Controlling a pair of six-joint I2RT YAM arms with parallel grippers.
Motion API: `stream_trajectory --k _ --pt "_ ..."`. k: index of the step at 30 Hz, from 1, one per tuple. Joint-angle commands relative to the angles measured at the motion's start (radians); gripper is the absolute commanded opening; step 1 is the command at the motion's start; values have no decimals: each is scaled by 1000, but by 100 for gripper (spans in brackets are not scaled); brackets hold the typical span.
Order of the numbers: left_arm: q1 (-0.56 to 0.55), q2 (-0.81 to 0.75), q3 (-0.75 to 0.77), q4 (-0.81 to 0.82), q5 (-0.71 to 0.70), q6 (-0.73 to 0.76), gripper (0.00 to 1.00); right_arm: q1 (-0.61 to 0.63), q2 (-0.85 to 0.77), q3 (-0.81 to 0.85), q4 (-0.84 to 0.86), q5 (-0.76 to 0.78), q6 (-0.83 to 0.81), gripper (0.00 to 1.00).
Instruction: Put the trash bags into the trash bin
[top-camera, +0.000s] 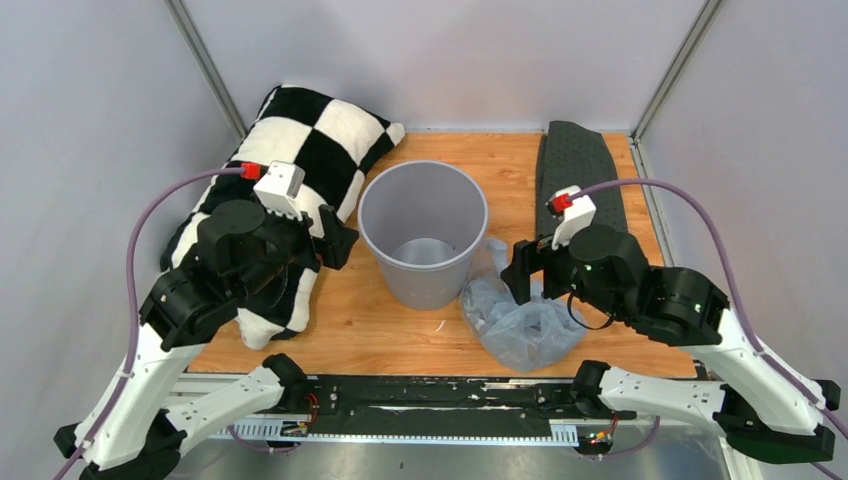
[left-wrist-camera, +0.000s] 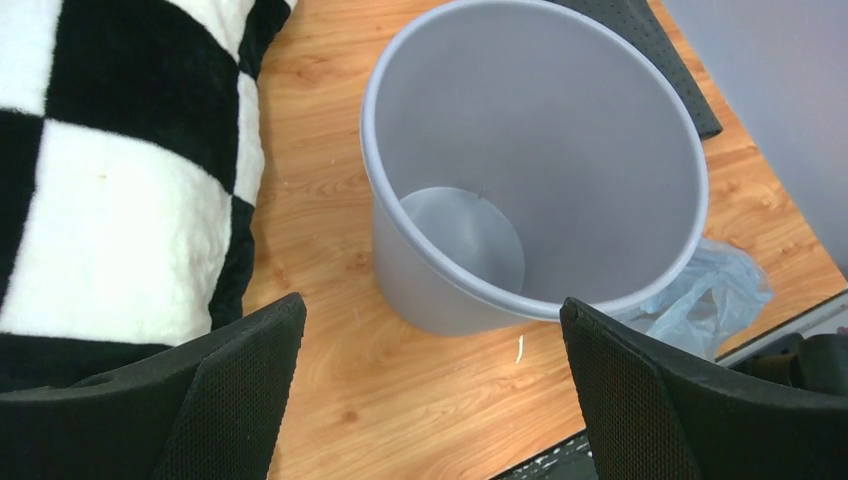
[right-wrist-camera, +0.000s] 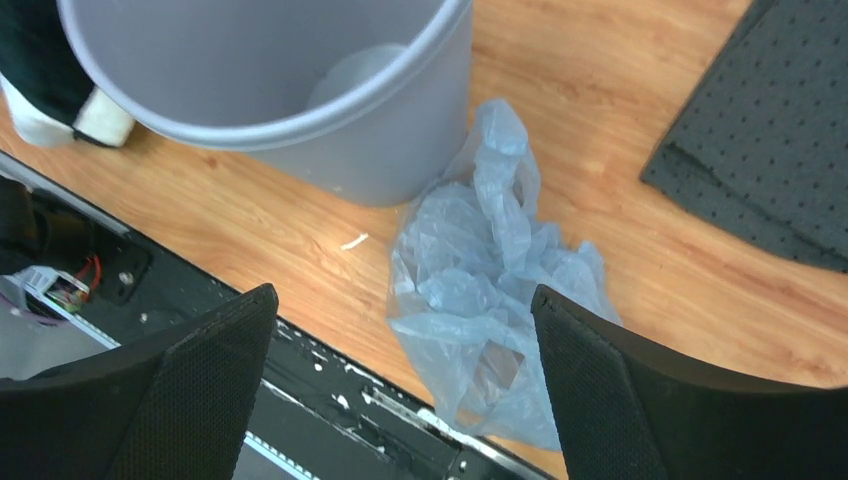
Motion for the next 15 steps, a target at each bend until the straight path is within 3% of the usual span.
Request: stream_trajectory --k 1,5,15 --pt "5 -49 3 -54 -17 28 100 13 -2 -76 -14 -49 16 98" --pt "5 -97 -62 -64 -20 53 100 13 4 -151 28 -55 21 98" --pt "5 -130 -253 -67 -54 -58 100 12 20 -321 177 -37 46 99"
